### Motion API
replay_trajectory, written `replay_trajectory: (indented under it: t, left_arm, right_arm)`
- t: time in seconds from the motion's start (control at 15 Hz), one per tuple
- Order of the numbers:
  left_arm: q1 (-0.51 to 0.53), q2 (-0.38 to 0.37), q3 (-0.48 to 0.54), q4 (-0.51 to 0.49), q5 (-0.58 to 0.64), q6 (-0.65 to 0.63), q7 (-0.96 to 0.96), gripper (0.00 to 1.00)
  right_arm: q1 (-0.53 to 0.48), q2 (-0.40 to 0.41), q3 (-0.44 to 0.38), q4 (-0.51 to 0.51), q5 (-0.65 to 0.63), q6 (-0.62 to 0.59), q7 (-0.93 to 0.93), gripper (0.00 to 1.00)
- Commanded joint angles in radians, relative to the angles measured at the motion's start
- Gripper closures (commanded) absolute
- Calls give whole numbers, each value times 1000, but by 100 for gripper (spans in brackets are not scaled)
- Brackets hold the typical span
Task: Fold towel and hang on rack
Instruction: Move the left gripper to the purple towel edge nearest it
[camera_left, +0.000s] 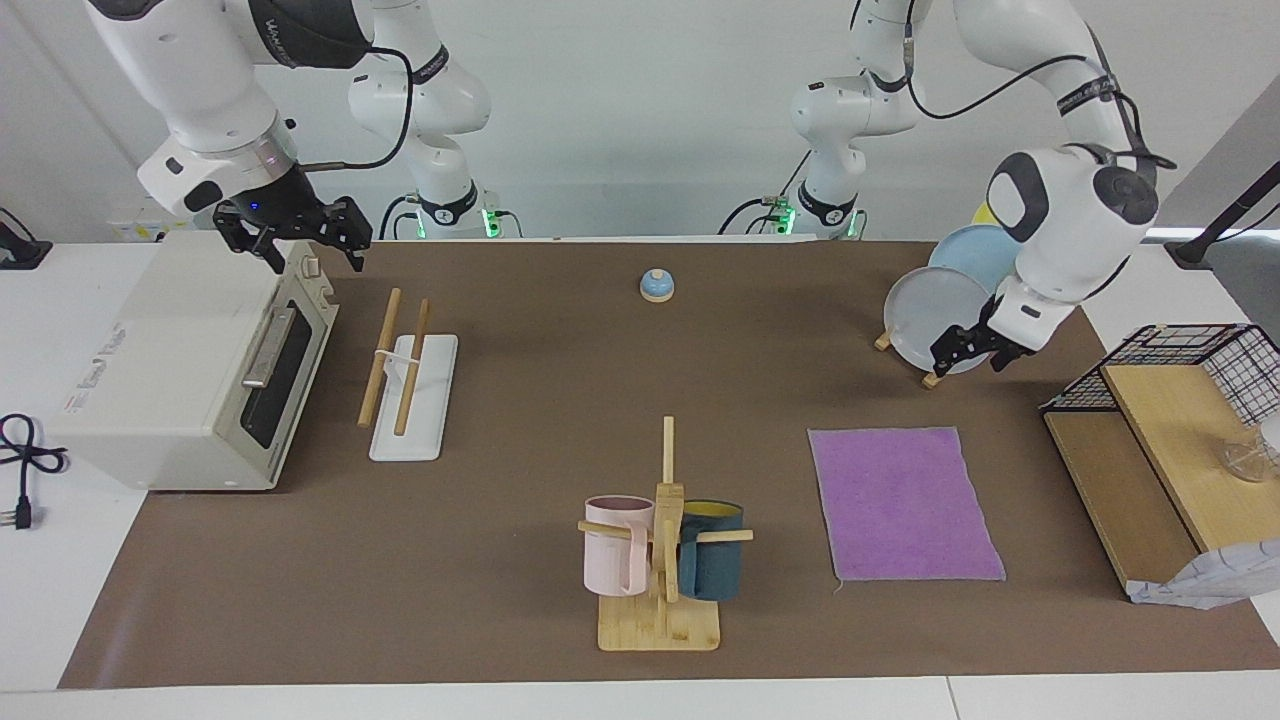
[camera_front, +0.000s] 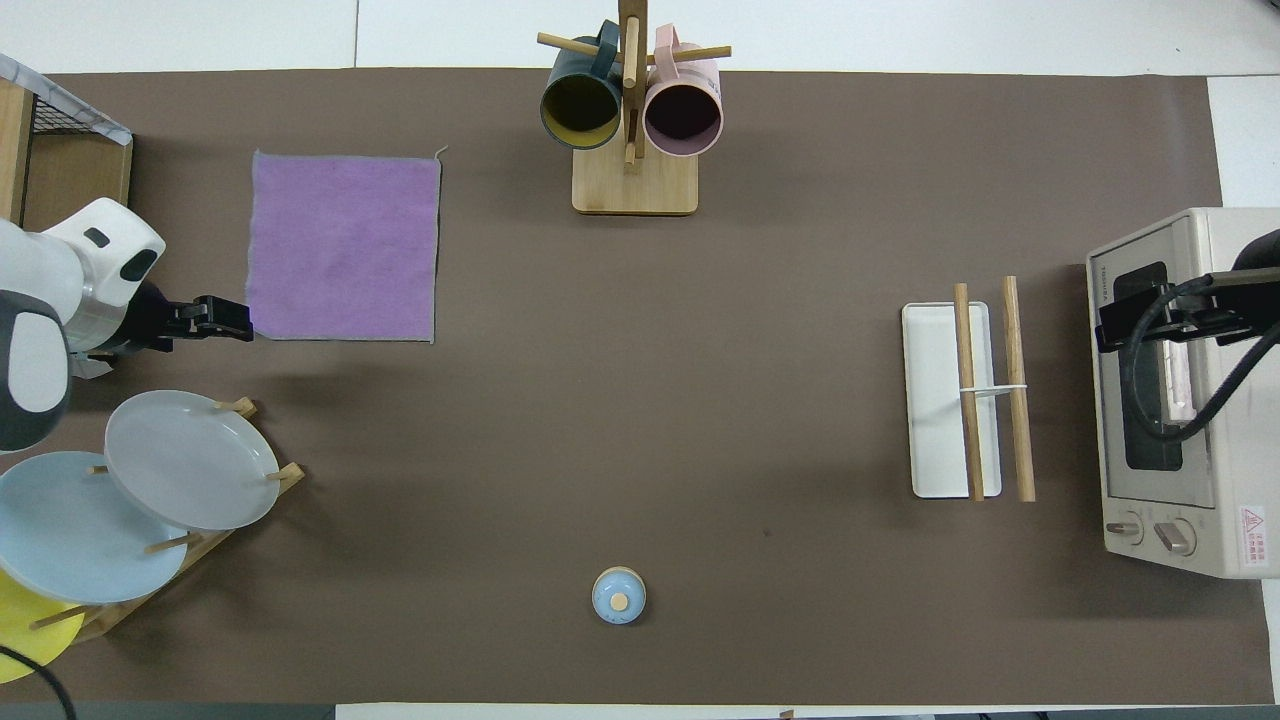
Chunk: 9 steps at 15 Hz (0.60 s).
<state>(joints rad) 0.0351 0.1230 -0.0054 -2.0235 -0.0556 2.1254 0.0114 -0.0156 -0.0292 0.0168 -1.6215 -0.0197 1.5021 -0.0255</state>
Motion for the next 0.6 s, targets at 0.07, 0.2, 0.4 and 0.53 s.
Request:
replay_trajectory:
  t: [0.07,0.2,0.4,0.53]
  left_arm:
    - [20,113,-4,20,-27,96,5,4]
    - [14,170,-4,25,-87,161,4,6]
    - [20,196,-4,46,-93,154,2,11]
    - [25,198,-4,72,-96,128,1,12]
  right_arm:
    - [-17,-14,8,-11,21,1,-11,0]
    - [-17,-14,6,-11,21,0,-11,0]
    - [-17,-14,8,-11,21,0,-11,0]
    - [-17,-14,8,-11,21,0,-11,0]
